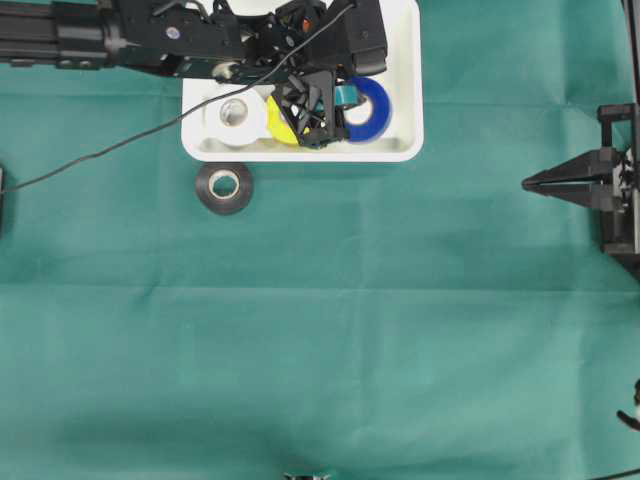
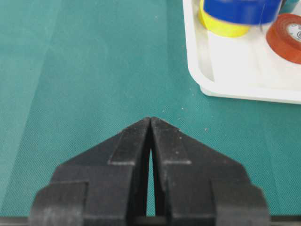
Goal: Put the tape into the white case with the left arm.
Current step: 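Open the left gripper to release the blue tape, then retract the left gripper to the left edge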
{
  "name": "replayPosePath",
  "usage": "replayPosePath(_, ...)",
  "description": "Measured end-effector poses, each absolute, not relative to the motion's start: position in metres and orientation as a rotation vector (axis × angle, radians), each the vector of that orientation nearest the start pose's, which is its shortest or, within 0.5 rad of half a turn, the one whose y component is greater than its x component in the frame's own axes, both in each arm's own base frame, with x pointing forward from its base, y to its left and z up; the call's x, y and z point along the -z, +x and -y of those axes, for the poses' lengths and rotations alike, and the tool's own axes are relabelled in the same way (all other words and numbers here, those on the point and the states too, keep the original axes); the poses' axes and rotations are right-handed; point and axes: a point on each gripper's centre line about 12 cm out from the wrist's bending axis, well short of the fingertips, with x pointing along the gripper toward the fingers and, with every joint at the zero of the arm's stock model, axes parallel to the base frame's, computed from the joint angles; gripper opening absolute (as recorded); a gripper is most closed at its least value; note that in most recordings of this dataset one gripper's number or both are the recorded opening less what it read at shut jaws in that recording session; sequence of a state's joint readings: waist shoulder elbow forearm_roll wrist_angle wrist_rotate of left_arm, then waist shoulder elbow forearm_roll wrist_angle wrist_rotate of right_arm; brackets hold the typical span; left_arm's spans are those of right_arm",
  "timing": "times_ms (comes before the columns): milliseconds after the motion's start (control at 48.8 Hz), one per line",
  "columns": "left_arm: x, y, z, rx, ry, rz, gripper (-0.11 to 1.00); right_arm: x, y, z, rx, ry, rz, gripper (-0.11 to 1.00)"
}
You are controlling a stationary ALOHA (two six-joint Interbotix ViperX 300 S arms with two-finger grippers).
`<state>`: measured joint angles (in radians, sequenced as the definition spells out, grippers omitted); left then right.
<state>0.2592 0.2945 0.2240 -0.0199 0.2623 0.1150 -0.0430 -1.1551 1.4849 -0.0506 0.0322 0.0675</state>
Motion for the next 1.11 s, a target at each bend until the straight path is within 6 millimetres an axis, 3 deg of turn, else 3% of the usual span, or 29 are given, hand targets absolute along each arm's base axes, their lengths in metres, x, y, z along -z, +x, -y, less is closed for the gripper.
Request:
replayPosePath(554,-0.1551,0.4722,-0.1301,-0.213,-0.020,-0.805,0.27,-0.1636,0.1439,0.0064,0.047,0.024,-0.362,-0.10)
replayPosePath(738,-0.1564,0.4726,-0.1301,-0.212,-0.019,-0.801,0.79,-0.1636,0.1439,0.0064,0.047,0.024,-0.362,-0.10)
replayPosePath(779,-0.1552,0.4724,-0.1301,-0.212,-0.019,-0.803,0.85,-0.1636,0.1439,0.0064,0.047,0.024,-0.362,-0.10)
replayPosePath(1108,-0.1533,0.4688,-0.1291,-0.212,-0.023,-0.813,0.82,-0.1634,0.1439,0.0064,0.047,0.024,-0.363,-0.10)
